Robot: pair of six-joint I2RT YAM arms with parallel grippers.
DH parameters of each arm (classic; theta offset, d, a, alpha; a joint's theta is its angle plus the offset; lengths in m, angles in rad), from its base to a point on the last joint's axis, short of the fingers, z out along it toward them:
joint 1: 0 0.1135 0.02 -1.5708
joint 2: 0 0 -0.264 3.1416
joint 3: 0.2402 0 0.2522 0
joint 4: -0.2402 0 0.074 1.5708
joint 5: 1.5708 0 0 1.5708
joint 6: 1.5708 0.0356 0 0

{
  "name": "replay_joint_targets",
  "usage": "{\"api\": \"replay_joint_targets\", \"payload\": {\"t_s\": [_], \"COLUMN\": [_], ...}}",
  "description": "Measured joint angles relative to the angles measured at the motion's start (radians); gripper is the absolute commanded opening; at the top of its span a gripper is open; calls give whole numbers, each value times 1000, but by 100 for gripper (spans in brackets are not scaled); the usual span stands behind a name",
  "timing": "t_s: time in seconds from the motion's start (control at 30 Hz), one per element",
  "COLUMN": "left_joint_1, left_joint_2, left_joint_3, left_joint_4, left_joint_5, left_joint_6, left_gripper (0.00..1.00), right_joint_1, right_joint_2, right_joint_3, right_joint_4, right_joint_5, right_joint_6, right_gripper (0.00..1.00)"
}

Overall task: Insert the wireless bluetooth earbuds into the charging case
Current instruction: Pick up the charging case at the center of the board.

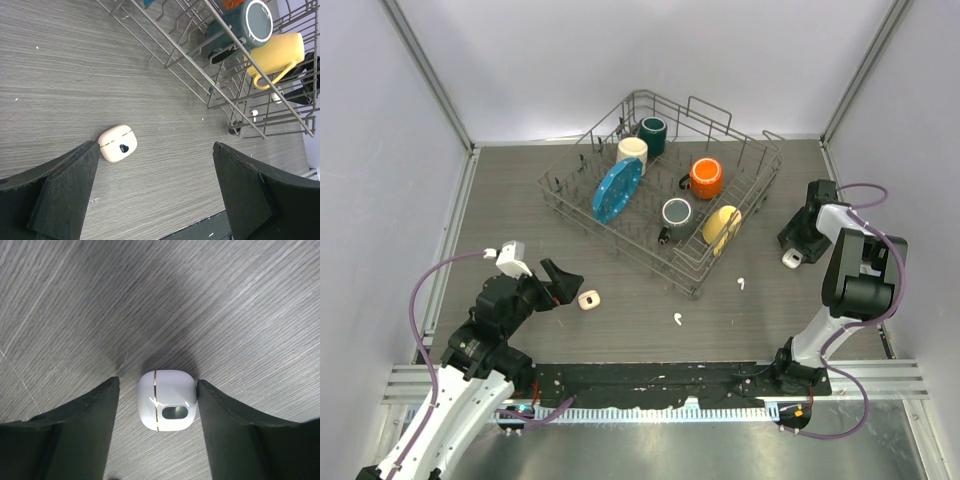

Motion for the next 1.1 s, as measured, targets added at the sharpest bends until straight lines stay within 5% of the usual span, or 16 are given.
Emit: {"api": "replay_joint_targets", "payload": {"t_s": [0.23, 0.67, 1.1], "left_joint_1": [0, 0, 0], "left_joint_2": [0, -3, -6], "left_joint_3": [0, 0, 0], "left_joint_4": [0, -1, -2], "left_joint_5": [0, 0, -2], "left_joint_6": [0, -3, -4], "left_gripper": [100, 100, 100], "right_joint_1": [5, 5, 4], "right_joint_2": [2, -24, -167], "right_joint_3": [0, -38, -214], "right_joint_4": [0, 35, 138], "right_joint_5": [19, 17, 24], "right_joint_6": [-4, 17, 251], "right_gripper": [49, 47, 47]}}
